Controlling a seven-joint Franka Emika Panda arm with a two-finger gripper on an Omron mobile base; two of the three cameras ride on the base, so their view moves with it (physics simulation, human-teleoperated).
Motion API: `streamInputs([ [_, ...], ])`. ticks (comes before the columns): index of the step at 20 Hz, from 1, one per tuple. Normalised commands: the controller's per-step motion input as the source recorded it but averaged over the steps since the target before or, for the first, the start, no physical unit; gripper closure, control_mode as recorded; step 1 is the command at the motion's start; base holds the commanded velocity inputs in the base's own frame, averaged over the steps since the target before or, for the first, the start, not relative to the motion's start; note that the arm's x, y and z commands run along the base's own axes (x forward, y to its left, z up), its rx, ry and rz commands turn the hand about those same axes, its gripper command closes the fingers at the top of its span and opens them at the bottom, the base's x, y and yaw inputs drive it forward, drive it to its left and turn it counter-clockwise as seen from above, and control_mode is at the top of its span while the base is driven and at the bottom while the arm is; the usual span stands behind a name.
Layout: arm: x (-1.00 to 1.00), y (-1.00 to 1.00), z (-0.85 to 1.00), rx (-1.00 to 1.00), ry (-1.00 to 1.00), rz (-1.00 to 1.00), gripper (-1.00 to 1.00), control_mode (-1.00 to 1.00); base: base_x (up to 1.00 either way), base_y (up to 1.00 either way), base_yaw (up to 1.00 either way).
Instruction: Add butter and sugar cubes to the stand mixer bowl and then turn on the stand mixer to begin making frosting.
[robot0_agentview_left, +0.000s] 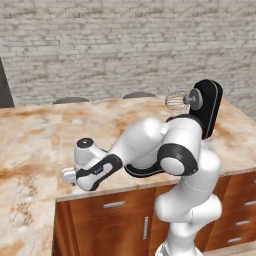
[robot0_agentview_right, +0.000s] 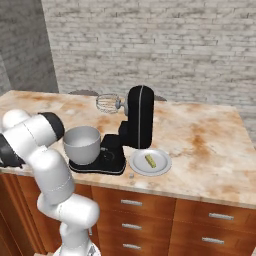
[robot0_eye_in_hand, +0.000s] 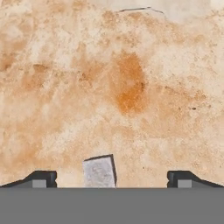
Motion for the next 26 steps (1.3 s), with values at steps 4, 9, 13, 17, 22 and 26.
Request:
streamInputs([
  [4,0.12,0.15,-0.13,0.0,0.0,0.0,-1.0,-1.0,0.0,0.0,0.0],
  [9,0.12,0.18,-0.15,0.0,0.0,0.0,-1.0,-1.0,0.0,0.0,0.0],
  [13,0.04,0.1,-0.18,0.0,0.0,0.0,-1.0,-1.0,0.0,0.0,0.0],
  [17,0.0,0.0,-0.13,0.0,0.0,0.0,1.0,-1.0,0.0,0.0,0.0],
  [22,-0.11,0.0,-0.06,0.0,0.0,0.0,1.0,-1.0,0.0,0.0,0.0],
  [26,-0.17,-0.03,0.0,0.0,-0.01,0.0,1.0,-1.0,0.0,0.0,0.0],
])
